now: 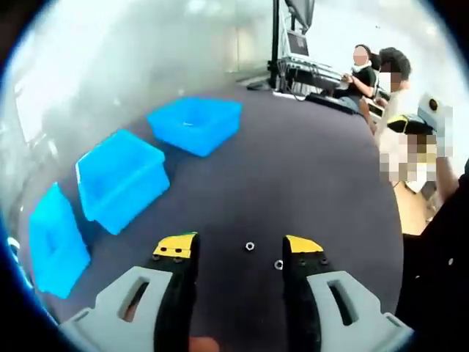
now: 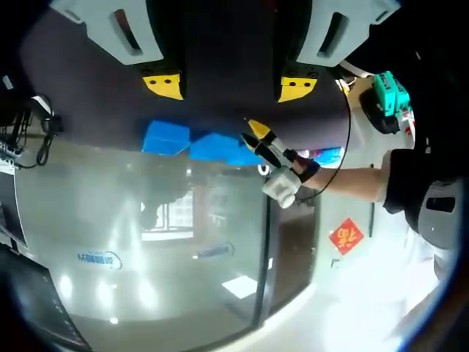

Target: Sort the screws, nuts, and washers into the corresponding bins

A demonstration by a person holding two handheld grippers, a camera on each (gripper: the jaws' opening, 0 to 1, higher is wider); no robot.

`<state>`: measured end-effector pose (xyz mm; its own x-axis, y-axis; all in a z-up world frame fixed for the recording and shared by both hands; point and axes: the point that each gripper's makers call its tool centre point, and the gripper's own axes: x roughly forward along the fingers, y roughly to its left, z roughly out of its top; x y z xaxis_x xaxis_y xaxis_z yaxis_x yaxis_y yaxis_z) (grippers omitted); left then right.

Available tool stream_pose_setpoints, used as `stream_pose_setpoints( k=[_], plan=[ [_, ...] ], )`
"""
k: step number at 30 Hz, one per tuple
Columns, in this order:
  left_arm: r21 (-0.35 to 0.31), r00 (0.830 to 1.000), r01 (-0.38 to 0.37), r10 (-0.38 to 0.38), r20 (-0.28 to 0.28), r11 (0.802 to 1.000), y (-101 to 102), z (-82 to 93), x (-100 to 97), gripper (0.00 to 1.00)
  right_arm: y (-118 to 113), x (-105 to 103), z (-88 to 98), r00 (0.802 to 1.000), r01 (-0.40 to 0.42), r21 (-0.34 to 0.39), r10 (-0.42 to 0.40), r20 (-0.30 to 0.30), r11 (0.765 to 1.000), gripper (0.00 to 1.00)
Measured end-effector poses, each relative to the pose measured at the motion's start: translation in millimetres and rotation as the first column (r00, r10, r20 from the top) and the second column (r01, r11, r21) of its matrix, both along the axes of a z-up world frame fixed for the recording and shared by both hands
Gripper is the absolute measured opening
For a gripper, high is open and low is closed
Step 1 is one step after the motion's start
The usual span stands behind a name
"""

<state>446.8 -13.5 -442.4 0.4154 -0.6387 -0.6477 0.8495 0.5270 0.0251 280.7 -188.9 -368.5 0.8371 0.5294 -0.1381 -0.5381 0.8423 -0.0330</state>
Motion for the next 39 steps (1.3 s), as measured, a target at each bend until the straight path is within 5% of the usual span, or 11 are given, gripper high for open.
stream_pose_setpoints(
  k=[9, 32, 39],
  plan=[
    [0.042, 0.999, 0.027, -0.026, -0.022, 0.999, -2, -9.6, -1.6, 0.30, -5, 0, -1.0, 1.000, 0.014, 0.011, -0.014, -0.001, 1.000, 0.43],
    [0.026, 0.998, 0.049, -0.048, -0.044, 0.998, -7, -21.1, -9.6, 0.06, -3, 0, 0.3, 1.000, 0.011, 0.011, -0.011, 0.002, 1.000, 0.43],
    [0.009, 0.998, 0.029, -0.028, -0.052, 1.000, -6, -20.2, -9.4, 0.06, -2, 0, 1.4, 1.000, 0.010, 0.010, -0.010, 0.005, 1.000, 0.43]
  ],
)
